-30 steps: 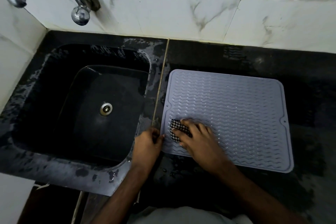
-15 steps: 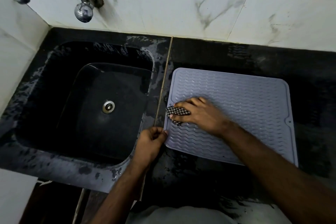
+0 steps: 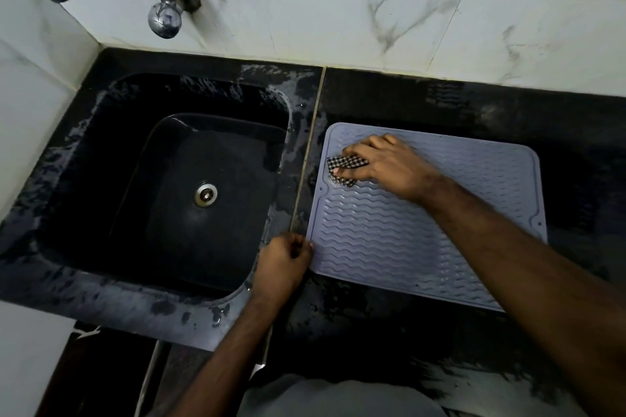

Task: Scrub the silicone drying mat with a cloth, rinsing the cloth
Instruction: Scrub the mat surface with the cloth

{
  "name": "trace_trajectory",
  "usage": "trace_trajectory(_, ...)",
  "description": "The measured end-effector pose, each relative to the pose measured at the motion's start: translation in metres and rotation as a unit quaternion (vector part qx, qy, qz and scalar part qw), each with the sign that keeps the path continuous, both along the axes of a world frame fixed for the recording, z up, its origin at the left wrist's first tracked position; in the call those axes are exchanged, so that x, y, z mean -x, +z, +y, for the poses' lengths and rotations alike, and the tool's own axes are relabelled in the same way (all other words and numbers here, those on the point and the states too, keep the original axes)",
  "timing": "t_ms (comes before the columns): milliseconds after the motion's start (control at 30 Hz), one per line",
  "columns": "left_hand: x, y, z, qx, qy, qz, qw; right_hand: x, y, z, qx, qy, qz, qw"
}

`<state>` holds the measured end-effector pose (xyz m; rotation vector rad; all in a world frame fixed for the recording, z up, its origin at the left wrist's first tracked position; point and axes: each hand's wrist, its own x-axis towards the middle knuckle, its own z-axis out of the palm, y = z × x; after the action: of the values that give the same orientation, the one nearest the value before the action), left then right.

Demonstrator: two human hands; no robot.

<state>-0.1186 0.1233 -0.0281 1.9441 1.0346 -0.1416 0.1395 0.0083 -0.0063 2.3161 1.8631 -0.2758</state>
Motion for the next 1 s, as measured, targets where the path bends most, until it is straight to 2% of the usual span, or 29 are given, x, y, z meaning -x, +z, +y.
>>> trace_trajectory(433, -0.003, 0.002, -0.018, -0.092, 0.013, 0.006, 0.996, -0.009, -0.005, -0.087, -0.012, -0.13, -0.023, 0.991)
trace_trajectory(667, -0.008, 0.004, -0.027, -0.135, -0.013, 0.088, 0.987, -0.012, 0.0, -0.128, 0.014, -0.188, -0.039, 0.981)
trace_trajectory(767, -0.01, 0.006, -0.039, -0.178, -0.013, 0.098, 0.979, -0.014, 0.001, -0.152, 0.012, -0.222, -0.039, 0.974)
trace_trajectory(900, -0.015, 0.008, -0.052, -0.281, -0.043, 0.103, 0.953, -0.014, 0.002, -0.185, -0.007, -0.271, -0.036, 0.962)
trace_trajectory(1000, -0.021, 0.011, -0.057, -0.311, -0.057, 0.101, 0.943, -0.008, 0.004, -0.202, -0.016, -0.302, -0.035, 0.953)
